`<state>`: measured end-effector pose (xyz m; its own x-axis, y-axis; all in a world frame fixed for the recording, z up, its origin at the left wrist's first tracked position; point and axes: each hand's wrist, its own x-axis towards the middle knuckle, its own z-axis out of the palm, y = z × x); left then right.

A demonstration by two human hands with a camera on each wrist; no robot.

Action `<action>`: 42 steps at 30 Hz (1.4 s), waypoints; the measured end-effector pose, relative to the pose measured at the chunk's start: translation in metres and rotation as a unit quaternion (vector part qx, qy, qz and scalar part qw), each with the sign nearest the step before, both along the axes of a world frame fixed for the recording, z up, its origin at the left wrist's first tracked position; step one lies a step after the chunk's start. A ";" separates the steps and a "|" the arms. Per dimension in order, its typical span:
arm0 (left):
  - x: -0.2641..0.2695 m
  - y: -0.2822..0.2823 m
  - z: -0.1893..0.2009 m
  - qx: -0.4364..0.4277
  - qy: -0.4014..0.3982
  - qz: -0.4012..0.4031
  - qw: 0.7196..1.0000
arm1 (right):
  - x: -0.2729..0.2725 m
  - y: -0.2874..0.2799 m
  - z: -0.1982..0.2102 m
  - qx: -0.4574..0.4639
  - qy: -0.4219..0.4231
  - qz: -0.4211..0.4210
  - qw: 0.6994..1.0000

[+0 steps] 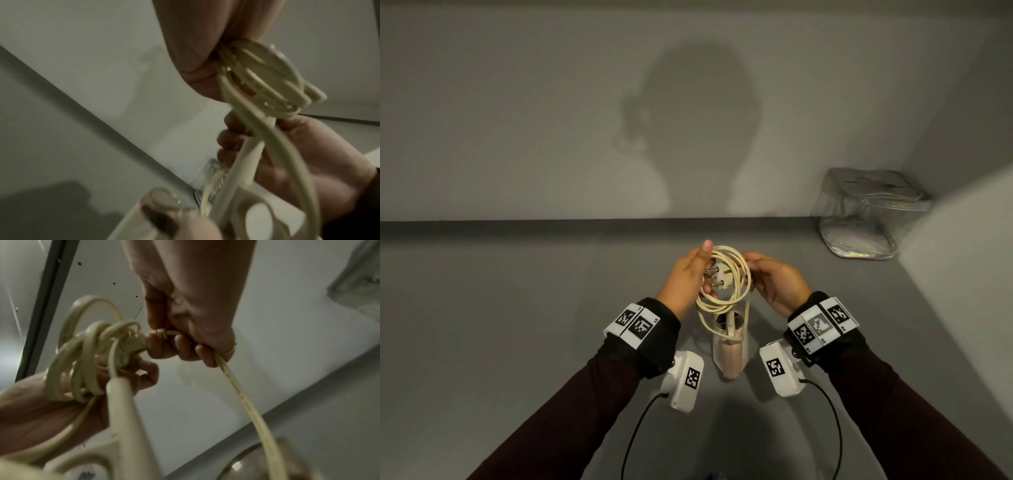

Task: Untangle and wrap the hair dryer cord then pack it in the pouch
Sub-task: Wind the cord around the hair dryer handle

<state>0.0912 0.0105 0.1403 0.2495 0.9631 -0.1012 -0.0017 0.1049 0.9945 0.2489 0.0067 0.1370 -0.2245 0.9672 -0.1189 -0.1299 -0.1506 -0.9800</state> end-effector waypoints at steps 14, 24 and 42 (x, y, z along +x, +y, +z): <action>0.015 0.008 -0.001 -0.055 -0.026 0.056 0.997 | -0.021 -0.005 0.007 0.205 -0.066 -0.047 0.975; 0.018 0.004 -0.003 -0.037 0.010 0.069 0.997 | -0.029 -0.008 0.032 0.308 -0.118 -0.170 0.929; 0.009 0.016 -0.004 -0.043 0.025 0.105 0.993 | 0.009 -0.021 -0.014 -0.255 0.142 0.041 0.955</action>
<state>0.0998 0.0260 0.1360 0.0377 0.9807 -0.1917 0.0164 0.1912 0.9814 0.2580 -0.0146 0.1227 -0.3904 0.7770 -0.4938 -0.3474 -0.6210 -0.7026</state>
